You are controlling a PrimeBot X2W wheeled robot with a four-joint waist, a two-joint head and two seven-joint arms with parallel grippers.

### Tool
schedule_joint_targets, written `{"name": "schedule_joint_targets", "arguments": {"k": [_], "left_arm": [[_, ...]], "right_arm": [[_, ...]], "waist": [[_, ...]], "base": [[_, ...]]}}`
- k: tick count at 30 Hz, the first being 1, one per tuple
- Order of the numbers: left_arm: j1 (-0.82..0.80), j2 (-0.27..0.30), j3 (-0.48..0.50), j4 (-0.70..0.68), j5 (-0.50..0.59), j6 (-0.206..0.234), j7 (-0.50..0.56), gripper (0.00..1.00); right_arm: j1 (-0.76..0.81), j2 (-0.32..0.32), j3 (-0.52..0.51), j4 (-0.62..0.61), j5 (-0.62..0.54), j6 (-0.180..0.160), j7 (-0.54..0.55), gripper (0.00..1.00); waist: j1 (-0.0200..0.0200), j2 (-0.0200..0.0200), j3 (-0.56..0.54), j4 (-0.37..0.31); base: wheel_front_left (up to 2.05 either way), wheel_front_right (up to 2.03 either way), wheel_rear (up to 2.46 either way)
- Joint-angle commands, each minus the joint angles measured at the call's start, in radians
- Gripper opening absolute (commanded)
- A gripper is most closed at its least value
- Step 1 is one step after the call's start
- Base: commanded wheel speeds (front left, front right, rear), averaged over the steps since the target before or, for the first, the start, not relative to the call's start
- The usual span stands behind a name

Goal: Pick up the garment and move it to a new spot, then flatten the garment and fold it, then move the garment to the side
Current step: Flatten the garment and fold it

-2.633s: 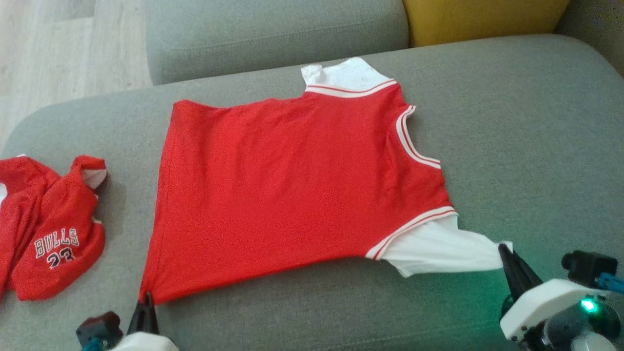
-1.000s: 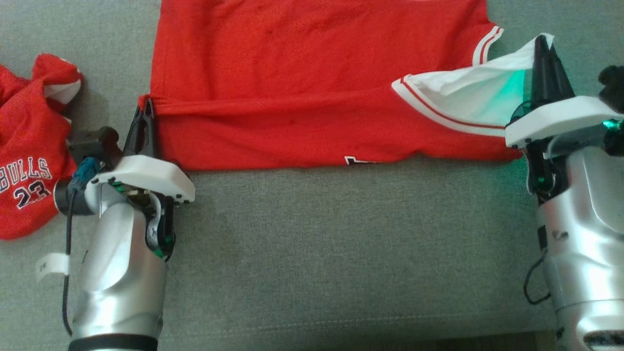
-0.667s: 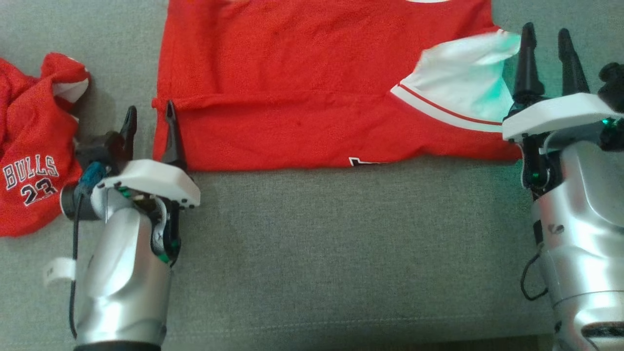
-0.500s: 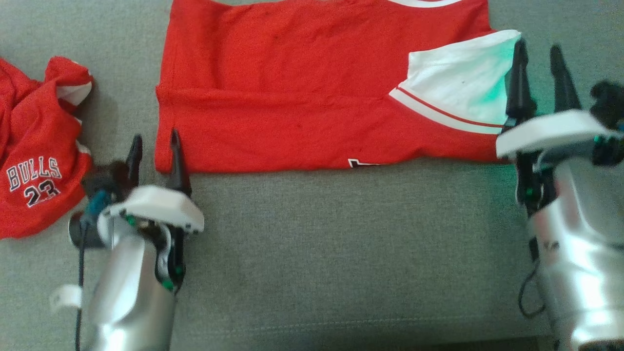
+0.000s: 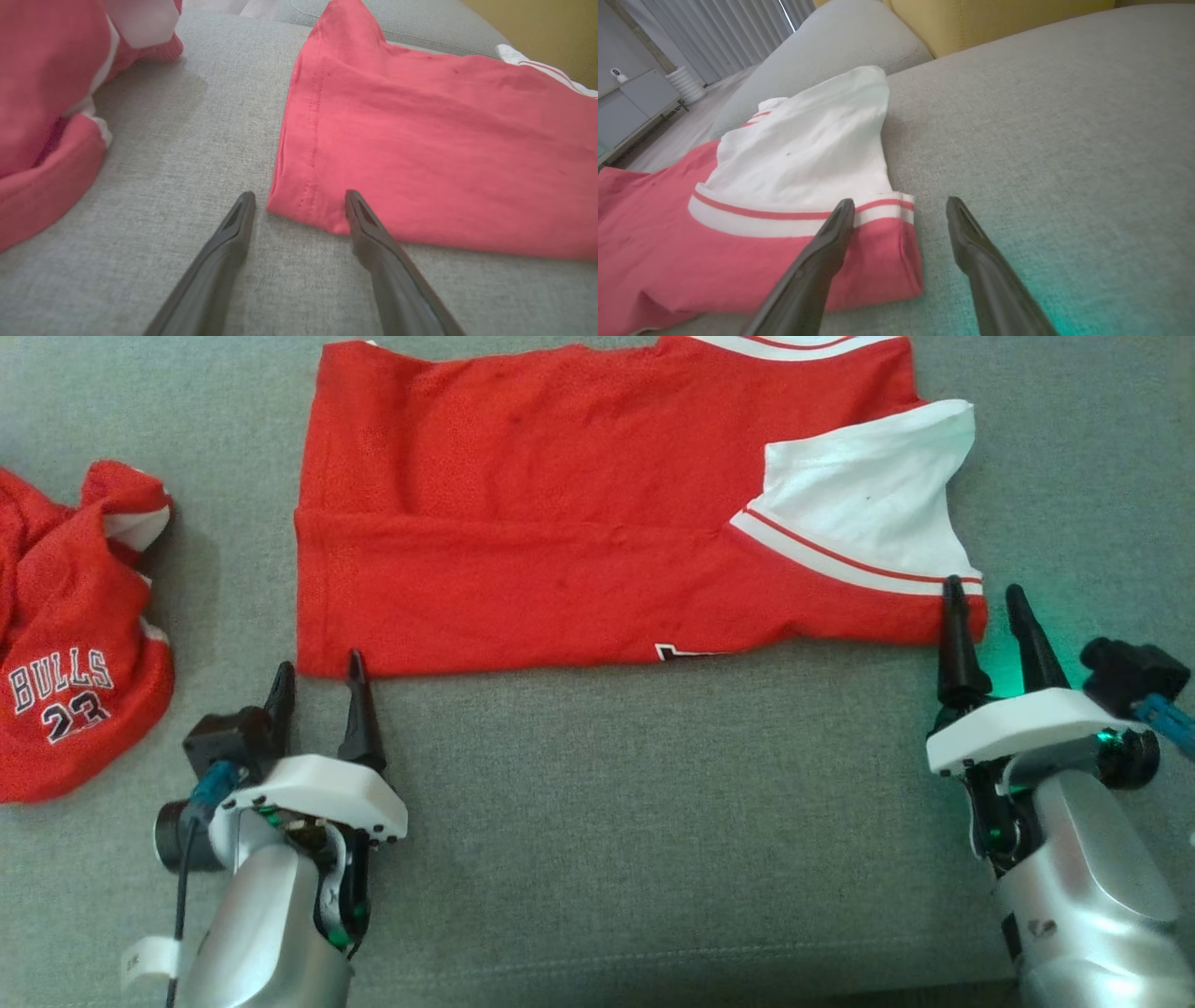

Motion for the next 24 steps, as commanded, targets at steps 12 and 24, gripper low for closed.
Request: {"name": "schedule_joint_targets", "arguments": {"k": [12, 24], "left_arm": [[-0.013, 0.018, 0.016, 0.001, 0.001, -0.010, -0.005, 1.00], [-0.007, 0.018, -0.005, 0.037, -0.016, -0.038, -0.005, 1.00]], "right_arm": [[-0.016, -0.015, 0.068, -0.006, -0.078, 0.006, 0.147, 0.00], [-0.046, -0.043, 0.058, -0.075, -0.085, 0.006, 0.163, 0.00]], "waist": [[0.0000, 0.0000, -0.005, 0.002], [0.0000, 0.0000, -0.028, -0.021]], "base": [[0.00, 0.00, 0.00], [0.00, 0.00, 0.00]]}}
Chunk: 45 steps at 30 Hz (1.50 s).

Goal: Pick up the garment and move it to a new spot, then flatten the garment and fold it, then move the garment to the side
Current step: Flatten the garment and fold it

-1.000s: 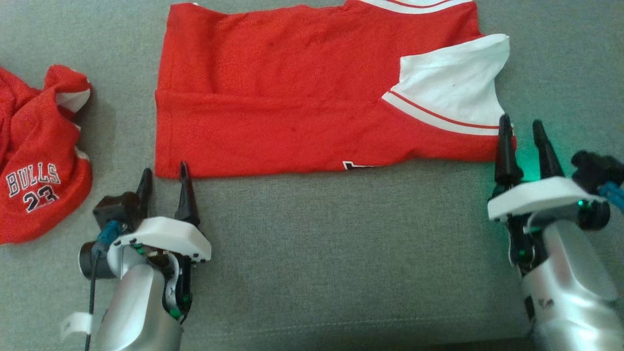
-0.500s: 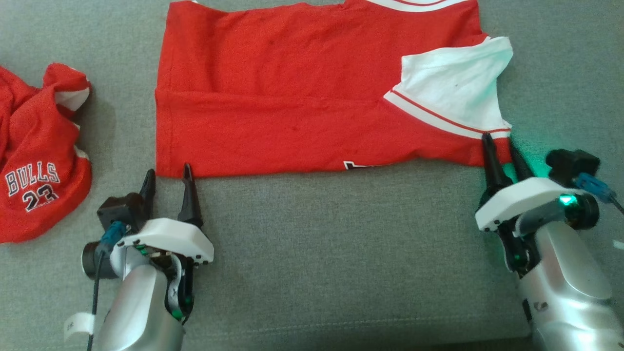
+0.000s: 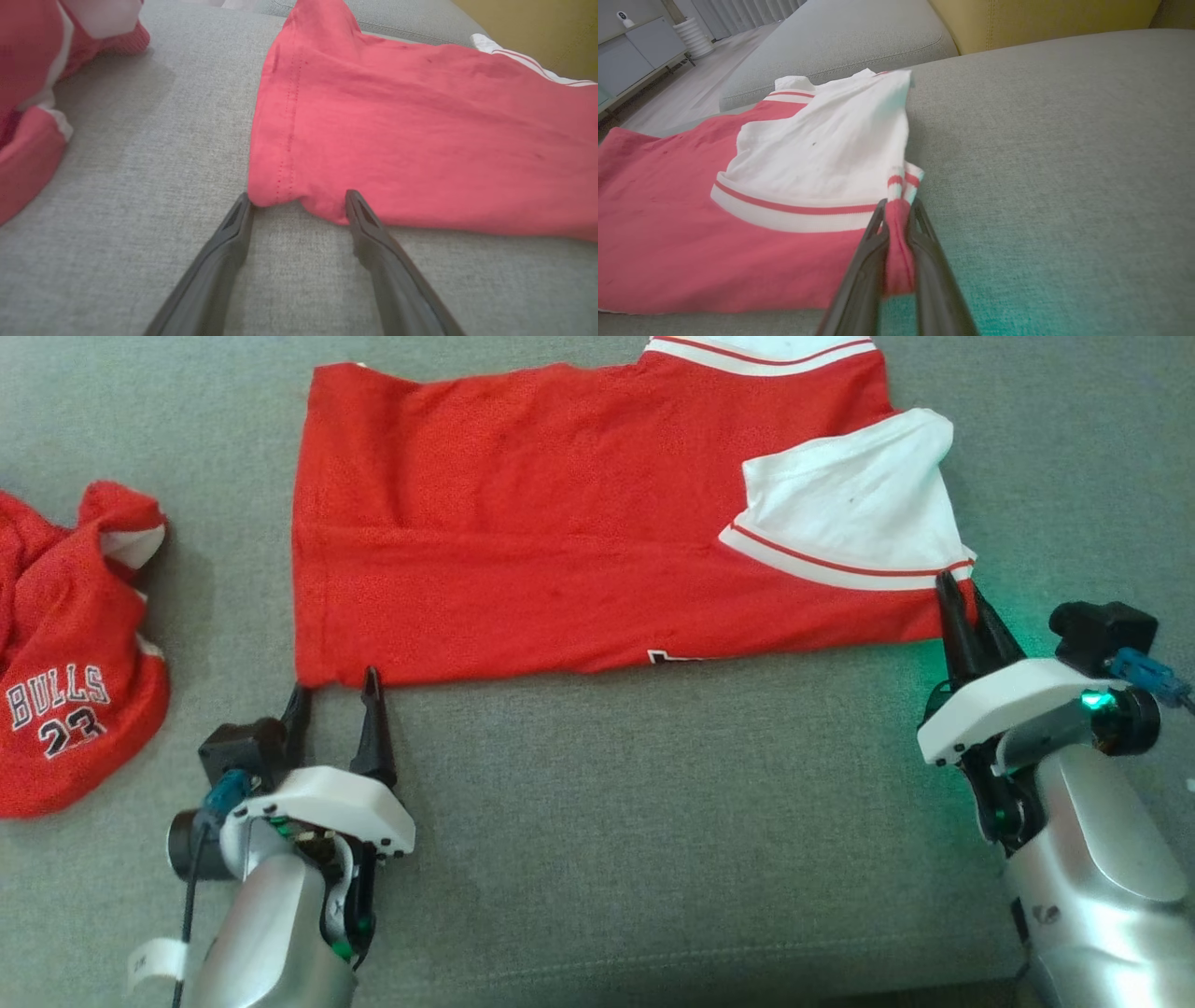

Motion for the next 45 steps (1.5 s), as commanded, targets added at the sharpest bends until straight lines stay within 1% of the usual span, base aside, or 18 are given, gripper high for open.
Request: {"name": "schedule_joint_targets", "arguments": {"k": [1, 11, 15, 21, 22, 23, 24, 25, 28, 30, 35, 42, 45], "left_arm": [[-0.007, 0.017, 0.020, -0.010, -0.010, -0.009, -0.004, 1.00], [-0.041, 0.017, 0.081, 0.023, -0.063, 0.004, -0.004, 1.00], [-0.050, 0.017, 0.104, 0.057, -0.082, 0.006, -0.004, 1.00], [-0.079, 0.017, 0.085, 0.170, -0.105, -0.024, -0.004, 1.00], [-0.086, 0.017, 0.077, 0.193, -0.107, -0.028, -0.004, 0.86], [-0.095, 0.017, 0.070, 0.214, -0.111, -0.033, -0.004, 0.47], [-0.103, 0.017, 0.061, 0.236, -0.113, -0.038, -0.003, 0.11], [-0.111, 0.017, 0.053, 0.258, -0.114, -0.042, -0.003, 0.00], [-0.131, 0.017, 0.041, 0.300, -0.121, -0.052, -0.003, 0.00], [-0.135, 0.017, 0.039, 0.304, -0.124, -0.053, -0.003, 0.00], [-0.105, 0.017, 0.053, 0.250, -0.112, -0.041, -0.003, 0.00], [0.007, 0.017, 0.067, 0.176, -0.097, -0.027, -0.003, 0.00], [0.042, 0.017, 0.071, 0.165, -0.096, -0.025, -0.003, 0.00]], "right_arm": [[-0.022, -0.010, 0.015, -0.033, -0.007, 0.006, 0.001, 0.00], [-0.038, -0.007, 0.003, -0.047, -0.014, 0.006, 0.002, 0.00], [-0.042, -0.004, 0.001, -0.051, -0.018, 0.006, 0.001, 0.00], [-0.051, 0.007, 0.008, -0.063, -0.020, 0.006, 0.003, 0.00], [-0.053, 0.009, 0.008, -0.066, -0.019, 0.006, 0.004, 0.00], [-0.054, 0.011, 0.008, -0.068, -0.018, 0.006, 0.005, 0.00], [-0.056, 0.011, 0.008, -0.070, -0.017, 0.006, 0.006, 0.00], [-0.057, 0.011, 0.008, -0.071, -0.017, 0.006, 0.007, 0.00], [-0.057, 0.012, 0.006, -0.070, -0.015, 0.006, 0.005, 0.00], [-0.053, 0.013, 0.003, -0.067, -0.014, 0.006, 0.001, 0.00], [-0.025, 0.015, -0.009, -0.046, -0.006, 0.006, -0.011, 0.00], [0.061, 0.030, -0.015, -0.019, 0.013, 0.006, -0.022, 0.00], [0.096, 0.038, -0.015, -0.019, 0.025, 0.006, -0.019, 0.00]], "waist": [[0.0000, 0.0000, 0.001, -0.003], [0.0000, 0.0000, 0.017, -0.024], [0.0000, 0.0000, 0.017, -0.029], [0.0000, 0.0000, 0.020, -0.033], [0.0000, 0.0000, 0.021, -0.033], [0.0000, 0.0000, 0.021, -0.033], [0.0000, 0.0000, 0.021, -0.032], [0.0000, 0.0000, 0.019, -0.032], [0.0000, 0.0000, 0.006, -0.028], [0.0000, 0.0000, -0.008, -0.024], [0.0000, 0.0000, -0.066, -0.006], [0.0000, 0.0000, -0.181, 0.012], [0.0000, 0.0000, -0.206, 0.014]], "base": [[0.00, 0.00, 0.00], [0.00, 0.00, 0.00], [0.00, 0.00, 0.00], [0.00, 0.00, 0.00], [0.00, 0.00, 0.00], [0.00, 0.00, 0.00], [0.00, 0.00, 0.00], [0.00, 0.00, 0.00], [0.00, 0.00, 0.00], [0.00, 0.00, 0.00], [0.00, 0.00, 0.00], [0.00, 0.00, 0.00], [0.00, 0.00, 0.00]]}}
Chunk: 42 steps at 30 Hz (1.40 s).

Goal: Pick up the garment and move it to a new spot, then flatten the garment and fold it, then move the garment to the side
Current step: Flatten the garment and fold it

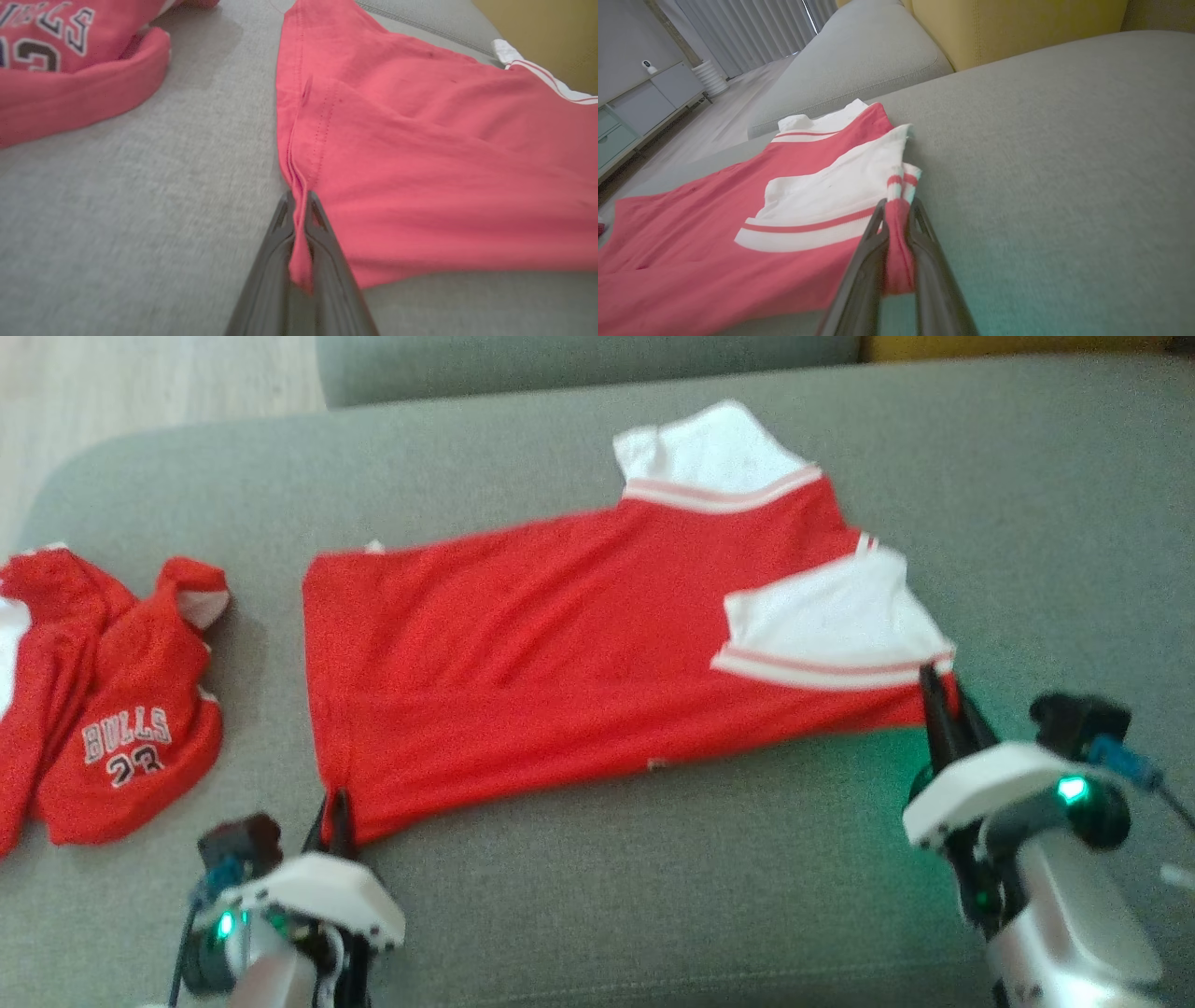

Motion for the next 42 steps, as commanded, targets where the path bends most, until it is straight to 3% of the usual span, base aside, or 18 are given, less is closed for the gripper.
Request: {"name": "schedule_joint_targets", "arguments": {"k": [1, 13, 14, 15, 16, 25, 29, 35, 42], "left_arm": [[0.003, 0.021, 0.036, -0.025, 0.008, 0.010, -0.005, 0.00], [0.142, 0.021, 0.054, -0.051, 0.023, 0.029, -0.005, 0.00], [0.144, 0.021, 0.053, -0.053, 0.026, 0.030, -0.005, 0.12], [0.145, 0.021, 0.053, -0.056, 0.029, 0.031, -0.005, 0.63], [0.144, 0.021, 0.052, -0.059, 0.033, 0.032, -0.005, 1.00], [0.021, 0.063, 0.034, -0.130, 0.127, 0.046, -0.005, 1.00], [-0.102, 0.109, 0.012, -0.134, 0.146, 0.014, 0.055, 1.00], [-0.287, 0.204, -0.025, -0.106, 0.172, -0.052, 0.250, 1.00], [-0.402, 0.268, -0.059, -0.042, 0.167, -0.111, 0.392, 1.00]], "right_arm": [[-0.003, 0.000, 0.014, -0.031, 0.007, 0.006, -0.005, 0.00], [0.226, 0.026, -0.004, -0.145, 0.029, 0.006, 0.077, 0.00], [0.238, 0.028, -0.015, -0.158, 0.027, 0.006, 0.080, 0.00], [0.246, 0.029, -0.021, -0.170, 0.024, 0.006, 0.085, 0.38], [0.251, 0.031, -0.027, -0.182, 0.020, 0.006, 0.088, 1.00], [0.171, 0.040, -0.064, -0.267, -0.031, 0.006, 0.094, 1.00], [0.105, 0.041, -0.056, -0.284, -0.043, 0.006, 0.112, 1.00], [-0.006, 0.033, -0.015, -0.304, -0.048, 0.006, 0.139, 1.00], [-0.091, 0.029, 0.038, -0.301, -0.038, 0.006, 0.144, 1.00]], "waist": [[0.0000, 0.0000, -0.038, 0.007], [0.0000, 0.0000, -0.125, 0.003], [0.0000, 0.0000, -0.124, 0.002], [0.0000, 0.0000, -0.122, 0.001], [0.0000, 0.0000, -0.117, 0.000], [0.0000, 0.0000, -0.057, 0.015], [0.0000, 0.0000, -0.029, 0.024], [0.0000, 0.0000, 0.027, 0.021], [0.0000, 0.0000, 0.099, 0.003]], "base": [[0.00, 0.00, 0.00], [0.00, 0.00, 0.00], [0.00, 0.00, 0.00], [0.00, 0.00, 0.00], [0.00, 0.00, 0.00], [0.00, 0.00, 0.00], [0.00, 0.00, 0.00], [0.00, 0.00, 0.00], [0.00, 0.00, 0.00]]}}
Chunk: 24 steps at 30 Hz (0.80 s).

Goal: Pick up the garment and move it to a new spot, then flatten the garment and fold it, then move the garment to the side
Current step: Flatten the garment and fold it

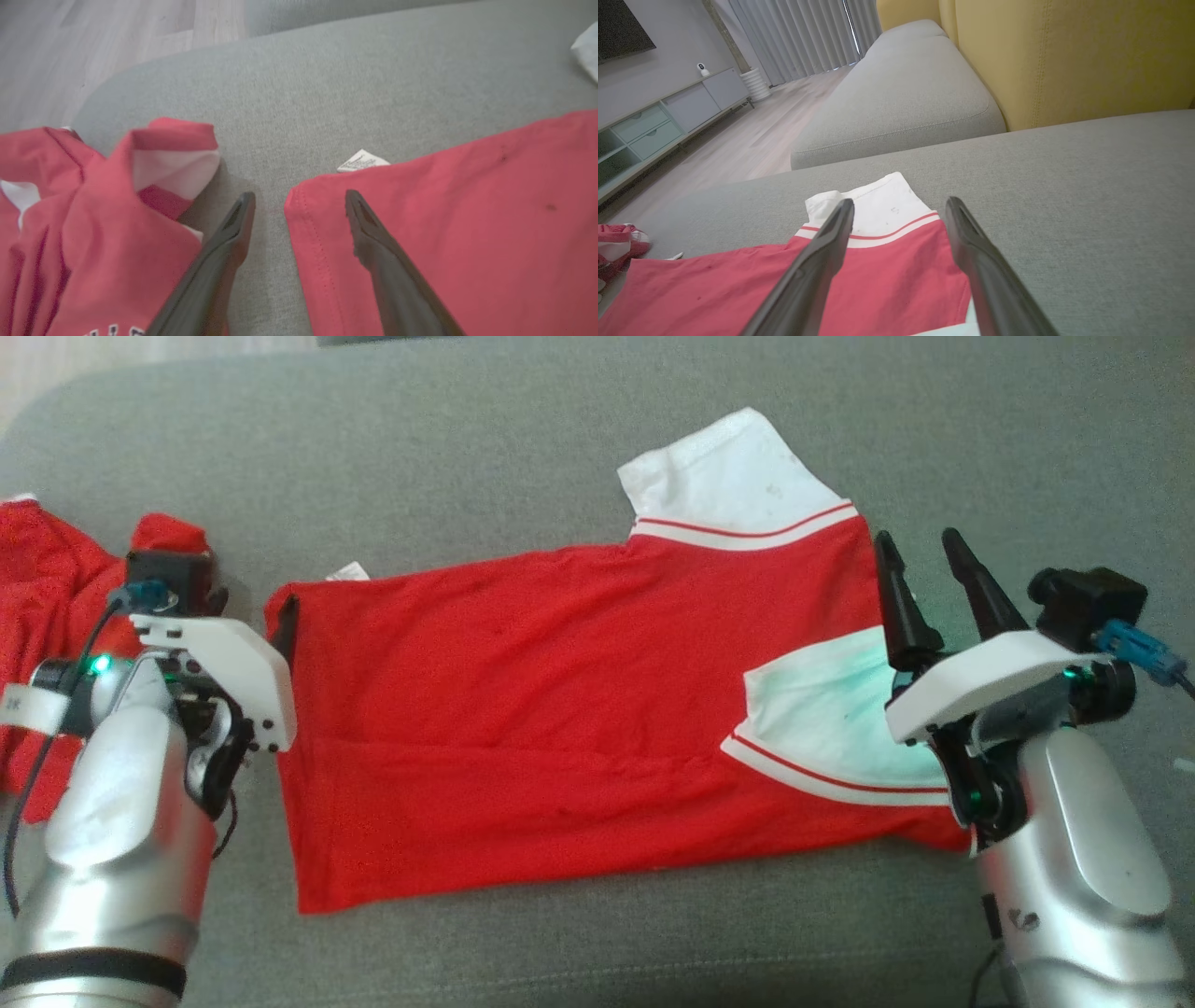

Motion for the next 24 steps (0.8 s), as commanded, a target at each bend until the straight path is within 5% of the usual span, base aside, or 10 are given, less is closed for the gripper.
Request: {"name": "schedule_joint_targets", "arguments": {"k": [1, 21, 22, 24], "left_arm": [[-0.057, 0.057, 0.020, -0.008, 0.000, -0.012, 0.017, 1.00], [-0.163, 0.096, -0.102, 0.085, -0.064, -0.043, 0.019, 1.00], [-0.166, 0.101, -0.113, 0.087, -0.066, -0.043, 0.019, 0.95], [-0.172, 0.104, -0.131, 0.090, -0.076, -0.043, 0.019, 0.07]], "right_arm": [[-0.039, -0.002, 0.034, -0.031, 0.005, 0.006, -0.002, 1.00], [-0.181, -0.032, 0.065, 0.001, 0.013, 0.006, -0.007, 1.00], [-0.189, -0.032, 0.066, 0.003, 0.013, 0.006, -0.006, 1.00], [-0.205, -0.034, 0.069, 0.009, 0.013, 0.006, -0.005, 1.00]], "waist": [[0.0000, 0.0000, 0.031, -0.012], [0.0000, 0.0000, 0.141, -0.017], [0.0000, 0.0000, 0.144, -0.016], [0.0000, 0.0000, 0.149, -0.013]], "base": [[0.00, 0.00, 0.00], [0.00, 0.00, 0.00], [0.00, 0.00, 0.00], [0.00, 0.00, 0.00]]}}
